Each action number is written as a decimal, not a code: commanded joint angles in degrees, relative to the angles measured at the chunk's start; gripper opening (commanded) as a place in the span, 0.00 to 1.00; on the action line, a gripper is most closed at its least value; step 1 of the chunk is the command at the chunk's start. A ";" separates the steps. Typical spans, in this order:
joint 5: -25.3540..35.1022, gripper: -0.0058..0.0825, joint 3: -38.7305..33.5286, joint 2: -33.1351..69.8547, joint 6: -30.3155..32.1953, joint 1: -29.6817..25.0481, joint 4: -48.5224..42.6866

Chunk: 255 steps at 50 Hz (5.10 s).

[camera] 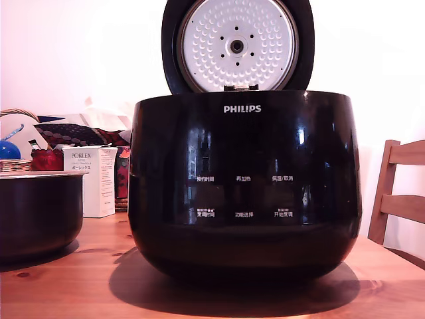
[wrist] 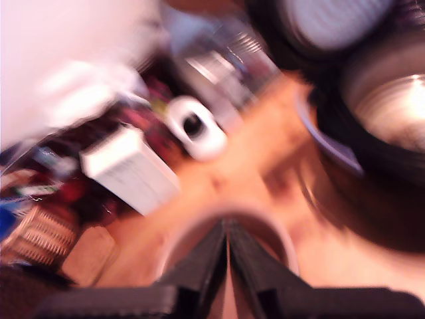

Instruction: Pick up the metallic pot next to the rice cooker

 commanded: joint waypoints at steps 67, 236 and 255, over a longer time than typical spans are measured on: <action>-1.70 0.48 -0.76 29.11 20.61 0.72 -3.32; -14.53 0.04 13.75 29.70 17.46 -3.45 -15.02; -17.18 0.04 13.81 18.73 13.99 -9.92 -15.41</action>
